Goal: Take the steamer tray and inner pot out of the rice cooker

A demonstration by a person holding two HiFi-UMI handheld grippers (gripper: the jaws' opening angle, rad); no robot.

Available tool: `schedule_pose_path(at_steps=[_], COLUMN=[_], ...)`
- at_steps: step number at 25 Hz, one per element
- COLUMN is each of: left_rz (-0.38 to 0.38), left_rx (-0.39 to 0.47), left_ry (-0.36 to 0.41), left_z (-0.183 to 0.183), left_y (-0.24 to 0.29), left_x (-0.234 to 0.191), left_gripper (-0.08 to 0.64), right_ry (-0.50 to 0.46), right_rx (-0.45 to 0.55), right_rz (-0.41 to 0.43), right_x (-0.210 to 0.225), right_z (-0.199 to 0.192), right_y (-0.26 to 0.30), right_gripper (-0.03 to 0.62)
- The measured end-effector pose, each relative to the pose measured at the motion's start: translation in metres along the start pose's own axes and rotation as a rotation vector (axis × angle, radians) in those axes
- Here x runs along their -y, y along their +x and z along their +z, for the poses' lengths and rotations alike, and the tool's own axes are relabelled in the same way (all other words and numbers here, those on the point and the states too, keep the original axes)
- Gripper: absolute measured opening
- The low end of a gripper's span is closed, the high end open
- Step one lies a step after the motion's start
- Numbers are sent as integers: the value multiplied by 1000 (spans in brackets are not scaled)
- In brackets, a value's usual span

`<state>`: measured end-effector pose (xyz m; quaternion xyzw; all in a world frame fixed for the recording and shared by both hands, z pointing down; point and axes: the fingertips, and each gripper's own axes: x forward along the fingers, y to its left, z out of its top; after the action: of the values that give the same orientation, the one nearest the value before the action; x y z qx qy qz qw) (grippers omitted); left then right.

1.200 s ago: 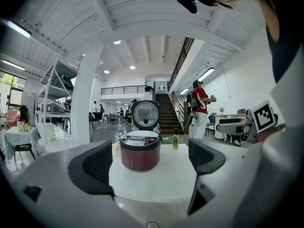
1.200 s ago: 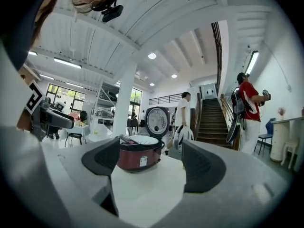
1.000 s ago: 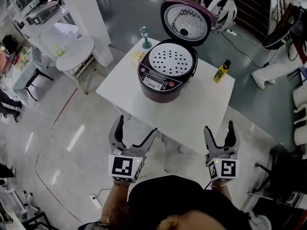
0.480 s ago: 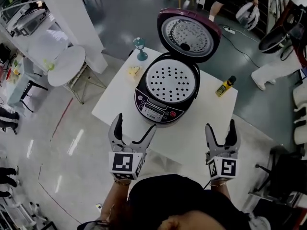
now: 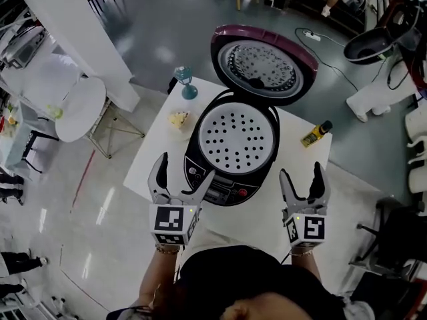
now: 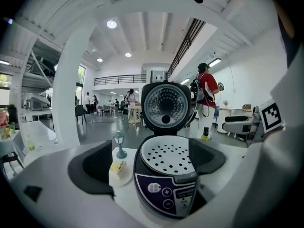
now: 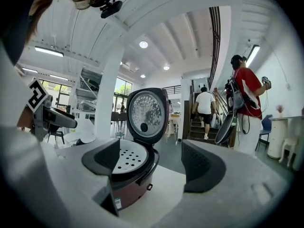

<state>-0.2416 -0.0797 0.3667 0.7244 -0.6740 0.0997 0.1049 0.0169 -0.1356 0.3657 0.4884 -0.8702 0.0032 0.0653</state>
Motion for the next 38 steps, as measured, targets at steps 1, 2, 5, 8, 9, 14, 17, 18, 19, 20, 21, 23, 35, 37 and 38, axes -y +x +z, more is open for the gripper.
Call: schedule_pose_path(at_steps=[1, 2, 5, 8, 9, 14, 17, 18, 19, 20, 21, 23, 35, 37, 38], left_rz=[-7, -15, -43, -62, -73, -134, -143, -148, -155, -163, -170, -176, -190, -166, -152], left_rx=[-11, -27, -84, -134, -159, -365, -462, -487, -507, -525, -541, -577, -779, -781, -775], left_ry=[5, 9, 30, 96, 125, 275, 356, 369, 373, 371, 368, 376, 555, 563, 562], left_z=[0, -1, -7, -10, -13, -38, -48, -51, -52, -54, -55, -59, -84, -82, -81], left_y=[8, 16, 38, 60, 66, 96, 111, 115, 119, 121, 124, 130, 149, 151, 152], left_x=[-3, -6, -11, -13, -13, -9, -11, -11, -10, -9, -8, -8, -9, -11, -13], left_gripper=[479, 478, 479, 479, 479, 477, 477, 477, 477, 477, 477, 477, 328, 294, 280], right_ry=[-3, -4, 2, 0, -10, -127, -194, -221, -249, -278, -301, -333, -323, -300, -297], right_rx=[-13, -29, -70, -102, -128, -335, -438, -468, -494, -522, -554, -609, -698, -701, -704], right_rz=[-4, -12, -36, -37, -31, 18, 59, 74, 92, 109, 122, 132, 200, 223, 227], right_x=[0, 0, 2, 2, 0, -10, -16, -17, -18, -19, -20, -20, -23, -27, -28], right_z=[-2, -4, -10, -15, -19, -47, -59, -63, -66, -70, -73, -79, -96, -97, -97], right_y=[7, 14, 33, 54, 60, 89, 105, 110, 115, 119, 123, 131, 153, 153, 153], right_gripper=[400, 400, 400, 400, 400, 400, 400, 400, 400, 400, 400, 400, 382, 352, 328])
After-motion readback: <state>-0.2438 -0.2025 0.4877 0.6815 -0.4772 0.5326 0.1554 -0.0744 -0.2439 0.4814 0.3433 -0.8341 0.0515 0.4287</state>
